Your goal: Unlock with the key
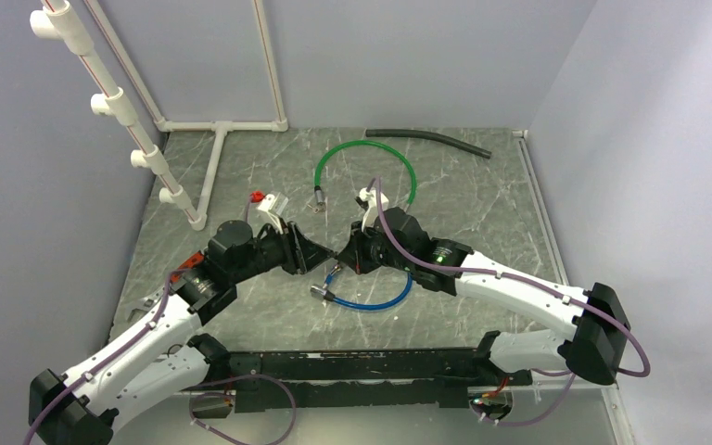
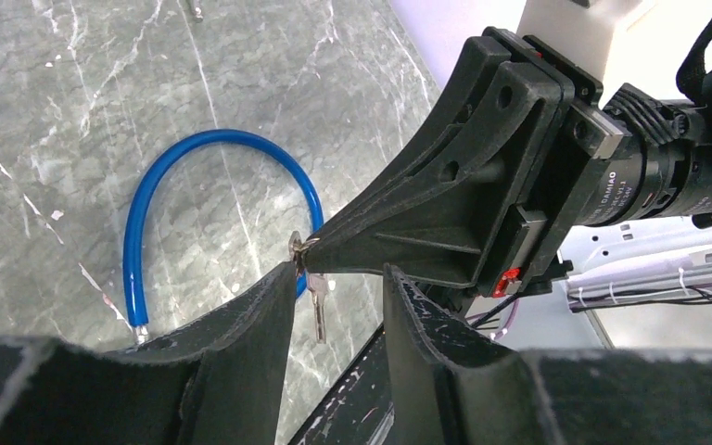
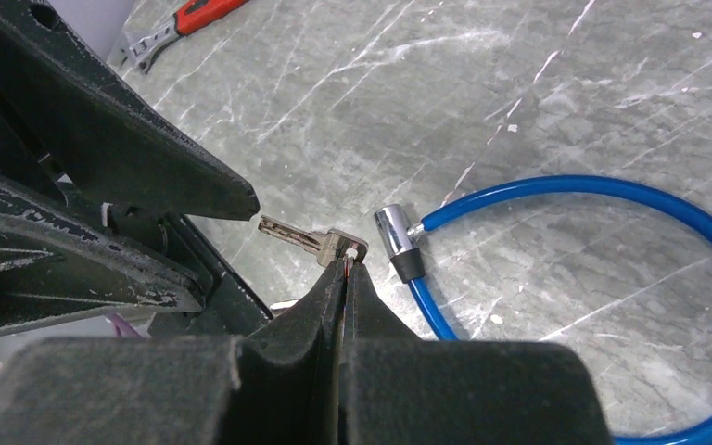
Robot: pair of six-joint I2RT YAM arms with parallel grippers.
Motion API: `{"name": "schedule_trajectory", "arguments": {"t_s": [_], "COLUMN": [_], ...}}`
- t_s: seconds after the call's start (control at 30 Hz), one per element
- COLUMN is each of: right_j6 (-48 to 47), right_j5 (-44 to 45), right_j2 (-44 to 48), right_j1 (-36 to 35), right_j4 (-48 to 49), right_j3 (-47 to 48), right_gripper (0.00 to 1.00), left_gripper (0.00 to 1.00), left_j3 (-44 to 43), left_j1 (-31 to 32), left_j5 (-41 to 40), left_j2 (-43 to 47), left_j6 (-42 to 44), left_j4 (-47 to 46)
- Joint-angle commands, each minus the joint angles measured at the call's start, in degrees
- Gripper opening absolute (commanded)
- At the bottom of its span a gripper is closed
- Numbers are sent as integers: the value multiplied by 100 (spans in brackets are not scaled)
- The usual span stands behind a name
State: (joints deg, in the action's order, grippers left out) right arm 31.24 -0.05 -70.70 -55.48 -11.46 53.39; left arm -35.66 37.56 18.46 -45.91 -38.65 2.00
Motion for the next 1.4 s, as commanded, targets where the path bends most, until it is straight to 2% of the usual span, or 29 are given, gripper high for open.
{"name": "schedule_trajectory", "arguments": {"t_s": [0.0,0.13,0.3,0.47,0.63,0.77,1.13,1.27,1.33,1.37], "right_j6": [-119,-136,-149,-152,-163,-146,-136,-119,-130,-128], "right_j5": [-94,-103,-139,-243,-338,-385,-481,-443,-466,-476], "right_j2": [154,174,122,58,-30,-52,-64,-21,-2,1], "right_j1": [38,38,38,38,38,38,38,38,38,38], "right_j4": [215,181,159,203,212,253,385,386,403,400], "right_j3": [87,125,196,266,313,335,270,243,226,225], "right_gripper": [0,0,0,0,0,0,0,0,0,0], "left_gripper": [45,54,54,45,43,41,24,23,18,9], "left_j3": [18,-43,-156,30,165,212,382,427,444,446], "left_j1": [12,13,12,13,12,9,10,14,12,12], "left_j5": [-194,-395,-575,-345,-237,-200,-105,-78,-62,-47], "left_j2": [173,353,417,190,62,-11,-70,-72,-59,-58], "left_j6": [-39,4,125,-54,-220,-241,-381,-406,-406,-418], "left_j4": [83,348,710,351,-143,-156,-548,-604,-604,-602]}}
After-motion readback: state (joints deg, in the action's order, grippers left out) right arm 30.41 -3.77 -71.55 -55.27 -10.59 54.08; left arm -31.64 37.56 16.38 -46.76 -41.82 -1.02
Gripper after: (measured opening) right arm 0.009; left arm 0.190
